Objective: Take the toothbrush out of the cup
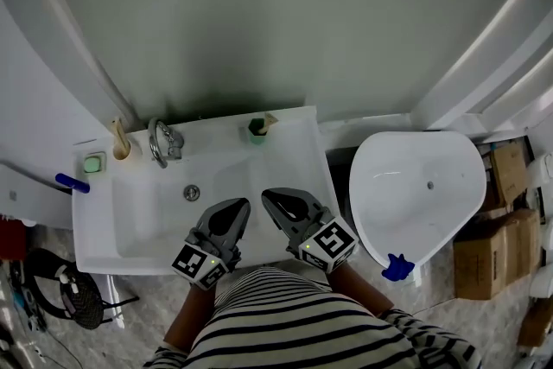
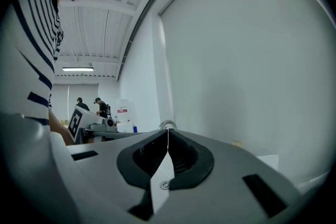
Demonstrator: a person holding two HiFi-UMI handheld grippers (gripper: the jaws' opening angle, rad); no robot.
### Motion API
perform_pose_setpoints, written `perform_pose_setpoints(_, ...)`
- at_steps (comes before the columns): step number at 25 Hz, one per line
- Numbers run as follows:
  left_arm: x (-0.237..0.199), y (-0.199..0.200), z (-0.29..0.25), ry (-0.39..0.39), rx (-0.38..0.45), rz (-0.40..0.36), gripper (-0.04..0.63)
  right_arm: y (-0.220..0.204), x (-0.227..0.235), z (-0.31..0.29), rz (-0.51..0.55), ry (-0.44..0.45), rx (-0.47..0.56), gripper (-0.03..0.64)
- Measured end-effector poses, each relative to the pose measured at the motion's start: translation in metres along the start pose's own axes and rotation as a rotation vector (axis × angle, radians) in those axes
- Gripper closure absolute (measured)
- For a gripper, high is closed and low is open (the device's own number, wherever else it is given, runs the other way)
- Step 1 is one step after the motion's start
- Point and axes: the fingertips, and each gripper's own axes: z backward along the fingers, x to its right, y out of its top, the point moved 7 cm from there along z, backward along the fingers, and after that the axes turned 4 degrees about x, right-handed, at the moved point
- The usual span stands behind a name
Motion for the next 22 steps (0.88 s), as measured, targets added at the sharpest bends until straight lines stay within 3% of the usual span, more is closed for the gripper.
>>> perform_pose_setpoints(10,0.029,-0.01,-0.028,0.017,-0.027,0.003,0.588,-0.003,0.03,0.037,-0.05,0.002,0.016,0.609)
perform_pose_setpoints(22,0.014,-0.006,-0.039,-0.014,-0.022,-0.005,0.588,-0.005,0.04,0.028,-0.025,-0.02,-0.035,0.609)
